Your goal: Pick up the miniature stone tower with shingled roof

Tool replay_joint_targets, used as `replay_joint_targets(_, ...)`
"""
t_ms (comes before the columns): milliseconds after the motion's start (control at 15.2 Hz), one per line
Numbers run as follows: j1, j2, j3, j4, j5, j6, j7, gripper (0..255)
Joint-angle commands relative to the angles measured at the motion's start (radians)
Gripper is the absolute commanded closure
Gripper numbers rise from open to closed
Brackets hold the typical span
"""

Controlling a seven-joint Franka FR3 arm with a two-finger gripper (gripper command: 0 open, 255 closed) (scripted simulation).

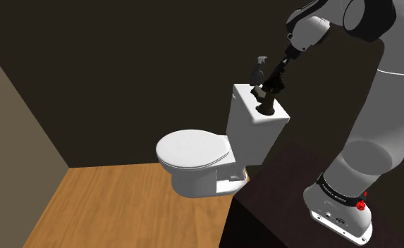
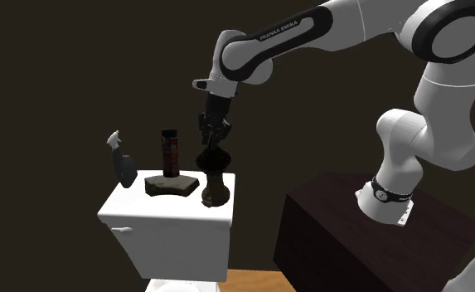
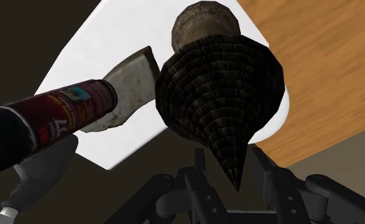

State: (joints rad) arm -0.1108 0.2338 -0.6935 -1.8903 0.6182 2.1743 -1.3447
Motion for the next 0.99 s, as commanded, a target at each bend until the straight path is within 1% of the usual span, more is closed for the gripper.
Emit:
replay_joint_targets(0, 0.004, -0.012, -0.004, 0.01, -0.015, -0.014, 0.015, 255)
replay_joint_targets(792, 0.014, -0.065, -0.024, 0.108, -0.093, -0.133, 0.101, 255)
replay_joint_targets(924, 0.014, -0.066, -0.024, 0.11, -0.094, -0.135, 0.102, 255)
